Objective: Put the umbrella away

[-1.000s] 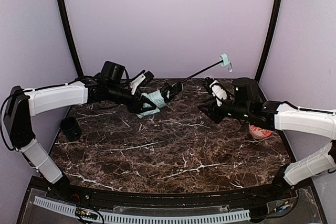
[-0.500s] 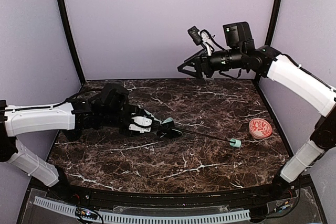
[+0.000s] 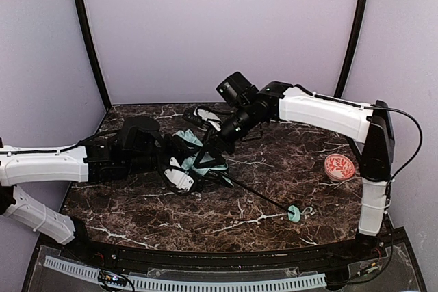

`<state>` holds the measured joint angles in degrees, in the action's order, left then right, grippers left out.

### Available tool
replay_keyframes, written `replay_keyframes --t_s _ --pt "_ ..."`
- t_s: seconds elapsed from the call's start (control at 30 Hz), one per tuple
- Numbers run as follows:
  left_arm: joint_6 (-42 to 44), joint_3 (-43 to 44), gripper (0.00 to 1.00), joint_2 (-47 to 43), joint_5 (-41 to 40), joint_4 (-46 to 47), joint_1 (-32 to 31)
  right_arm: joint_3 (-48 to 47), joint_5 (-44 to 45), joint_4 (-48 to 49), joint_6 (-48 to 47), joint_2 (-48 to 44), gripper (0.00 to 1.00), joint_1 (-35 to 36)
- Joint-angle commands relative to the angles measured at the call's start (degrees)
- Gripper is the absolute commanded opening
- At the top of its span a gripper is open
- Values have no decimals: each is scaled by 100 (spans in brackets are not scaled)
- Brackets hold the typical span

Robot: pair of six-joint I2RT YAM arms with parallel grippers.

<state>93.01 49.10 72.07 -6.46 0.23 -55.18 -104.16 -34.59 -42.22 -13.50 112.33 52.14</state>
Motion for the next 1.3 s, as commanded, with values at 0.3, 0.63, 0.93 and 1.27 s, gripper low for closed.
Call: replay_keyframes --t_s 0.3,0.63,0.93,1.27 --pt "103 -23 0 -150 25 726 -98 18 -309 400 199 240 60 121" --pt "-514 -23 99 -211 -502 1014 -116 882 -104 1728 814 -473 18 -193" --pt "-3464 202 99 -1155 554 120 656 2349 1273 4293 1021 -2044 6 -887" --pt "-4994 457 99 -675 334 454 1204 1835 2607 5700 18 -3138 4 -1092"
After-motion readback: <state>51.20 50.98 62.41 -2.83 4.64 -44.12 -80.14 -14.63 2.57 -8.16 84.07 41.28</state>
